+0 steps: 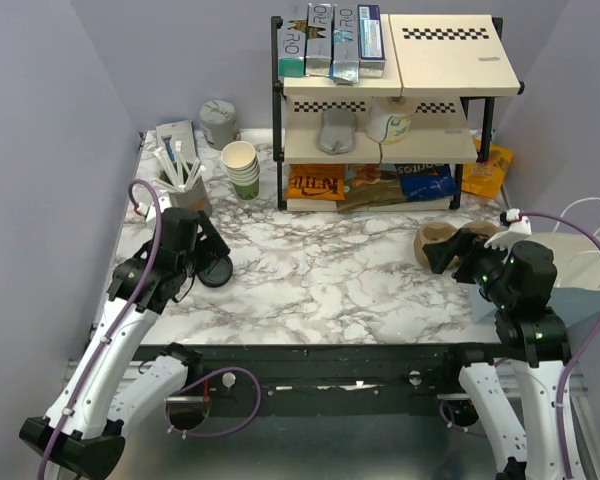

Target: Pack the takeout coffee

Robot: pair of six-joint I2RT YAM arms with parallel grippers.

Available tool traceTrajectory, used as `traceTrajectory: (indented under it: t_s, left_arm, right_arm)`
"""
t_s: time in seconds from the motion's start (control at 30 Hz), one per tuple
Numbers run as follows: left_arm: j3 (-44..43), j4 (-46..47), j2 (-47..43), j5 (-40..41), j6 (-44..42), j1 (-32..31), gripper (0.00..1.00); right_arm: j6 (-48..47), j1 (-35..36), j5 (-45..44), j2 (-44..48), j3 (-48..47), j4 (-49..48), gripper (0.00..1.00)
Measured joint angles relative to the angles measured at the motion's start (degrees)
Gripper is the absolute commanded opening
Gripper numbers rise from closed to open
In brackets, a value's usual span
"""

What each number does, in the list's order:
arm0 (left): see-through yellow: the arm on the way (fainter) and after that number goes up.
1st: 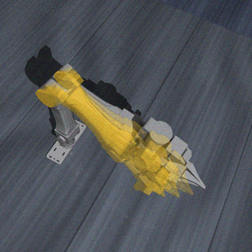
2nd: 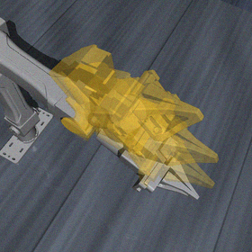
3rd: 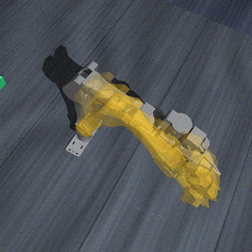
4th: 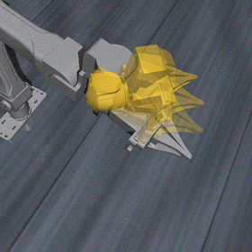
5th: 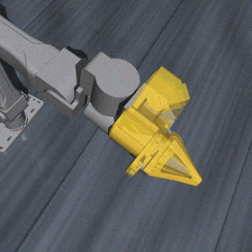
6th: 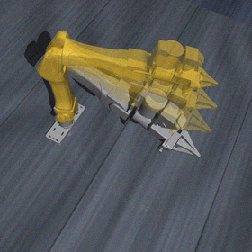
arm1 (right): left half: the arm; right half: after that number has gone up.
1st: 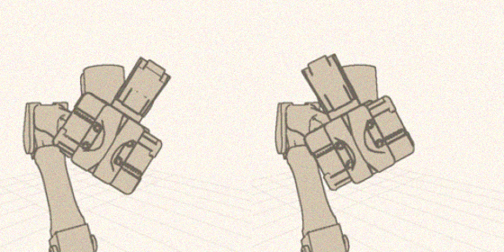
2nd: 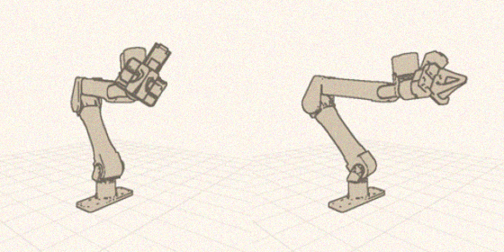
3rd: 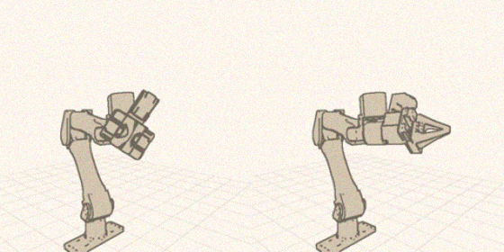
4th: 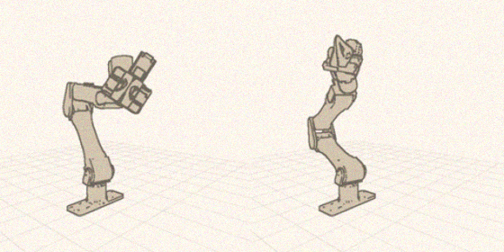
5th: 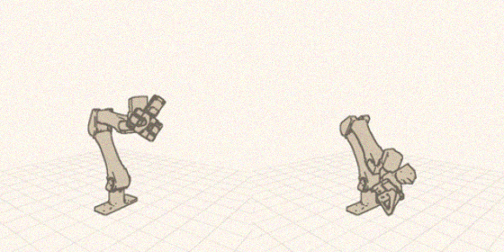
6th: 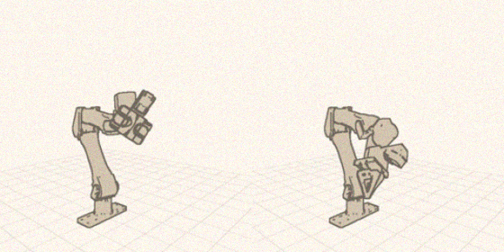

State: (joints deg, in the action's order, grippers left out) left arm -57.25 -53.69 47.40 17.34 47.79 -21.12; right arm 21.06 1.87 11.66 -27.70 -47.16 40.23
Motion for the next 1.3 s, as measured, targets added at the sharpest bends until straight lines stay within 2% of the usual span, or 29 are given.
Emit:
traceTrajectory:
  t_s: [0.17, 0.3, 0.57, 0.8, 0.9, 0.93, 1.07, 1.17, 1.3]
  left_arm:
    - [0.0, -0.5, -1.2, 0.3, 1.3, 0.0, 0.99]
    - [-2.0, -0.2, 1.8, 0.3, 1.2, 0.0, 0.99]
    - [-13.2, 2.1, 17.3, 1.2, -0.4, 0.0, 0.99]
    - [-21.4, 6.3, 26.6, 1.6, -1.9, 1.5, 0.99]
    - [-25.9, 7.5, 32.3, 1.0, -2.5, 4.5, 0.93]
    - [-27.5, 8.5, 34.4, 0.8, -2.5, 5.4, 0.86]
    - [-35.2, 10.1, 43.6, -1.0, -3.5, 8.1, 0.83]
    - [-39.2, 10.9, 48.3, -2.0, -4.1, 8.3, 0.75]
    - [-45.5, 9.9, 54.4, -1.9, -4.7, 8.4, 0.75]
  right_arm:
    - [0.3, 0.0, 0.7, 1.1, 0.6, -0.6, 1.00]
    - [0.7, 0.0, 0.7, 1.1, 1.7, -1.2, 1.00]
    - [1.7, 0.0, 0.7, 0.2, 3.3, -3.5, 1.00]
    - [1.4, 0.0, 0.8, -2.1, 4.8, -7.2, 1.00]
    - [1.4, 0.0, 0.9, -3.1, 5.8, -7.5, 1.00]
    - [1.4, 0.0, 0.9, -3.4, 6.0, -7.6, 1.00]
    - [1.2, 0.0, 0.8, -3.5, 6.3, -7.9, 1.00]
    - [1.3, 0.0, 0.8, -3.5, 6.4, -9.0, 1.00]
    - [1.4, 0.0, 0.0, -3.8, 6.5, -10.0, 1.00]
